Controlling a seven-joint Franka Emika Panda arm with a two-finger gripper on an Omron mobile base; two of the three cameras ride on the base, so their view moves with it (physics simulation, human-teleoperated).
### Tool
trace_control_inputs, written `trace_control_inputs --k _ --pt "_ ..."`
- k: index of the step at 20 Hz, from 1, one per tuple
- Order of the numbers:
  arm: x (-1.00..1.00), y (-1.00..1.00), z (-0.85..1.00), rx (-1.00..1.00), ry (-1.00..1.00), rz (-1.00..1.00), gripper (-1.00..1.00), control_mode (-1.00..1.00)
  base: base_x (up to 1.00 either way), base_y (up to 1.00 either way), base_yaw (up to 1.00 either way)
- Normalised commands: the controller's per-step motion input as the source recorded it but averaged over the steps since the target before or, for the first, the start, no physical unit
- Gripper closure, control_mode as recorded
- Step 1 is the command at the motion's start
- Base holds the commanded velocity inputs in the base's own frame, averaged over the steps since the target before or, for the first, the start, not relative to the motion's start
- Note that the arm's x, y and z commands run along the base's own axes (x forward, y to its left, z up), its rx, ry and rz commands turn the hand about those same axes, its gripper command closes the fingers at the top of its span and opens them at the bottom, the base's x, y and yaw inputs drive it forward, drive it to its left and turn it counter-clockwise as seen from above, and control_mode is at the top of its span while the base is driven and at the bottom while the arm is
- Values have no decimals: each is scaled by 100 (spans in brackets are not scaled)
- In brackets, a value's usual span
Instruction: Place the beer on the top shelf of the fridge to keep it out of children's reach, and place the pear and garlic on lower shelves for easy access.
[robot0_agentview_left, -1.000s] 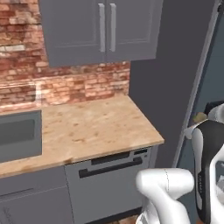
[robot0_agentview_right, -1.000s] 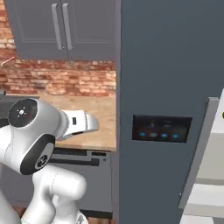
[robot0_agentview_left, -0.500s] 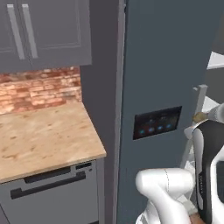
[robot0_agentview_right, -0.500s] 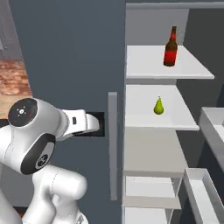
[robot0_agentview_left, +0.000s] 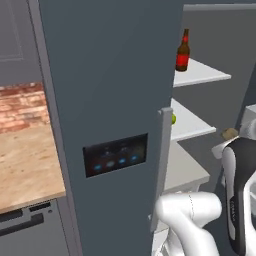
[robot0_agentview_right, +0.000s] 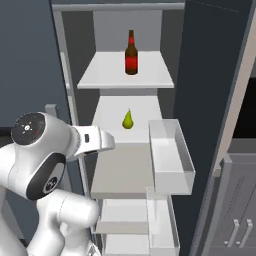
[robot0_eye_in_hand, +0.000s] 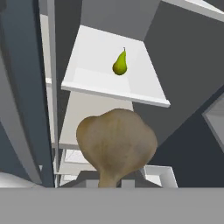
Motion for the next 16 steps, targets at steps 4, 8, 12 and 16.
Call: trace_control_inputs --k 4,8,12,16 --pt "0 0 0 0 0 0 100 100 18 -9 -1" --pt "0 0 0 0 0 0 100 100 30 0 0" --pt "0 0 0 0 0 0 100 100 34 -6 0" --pt "0 0 0 0 0 0 100 100 38 -15 0"
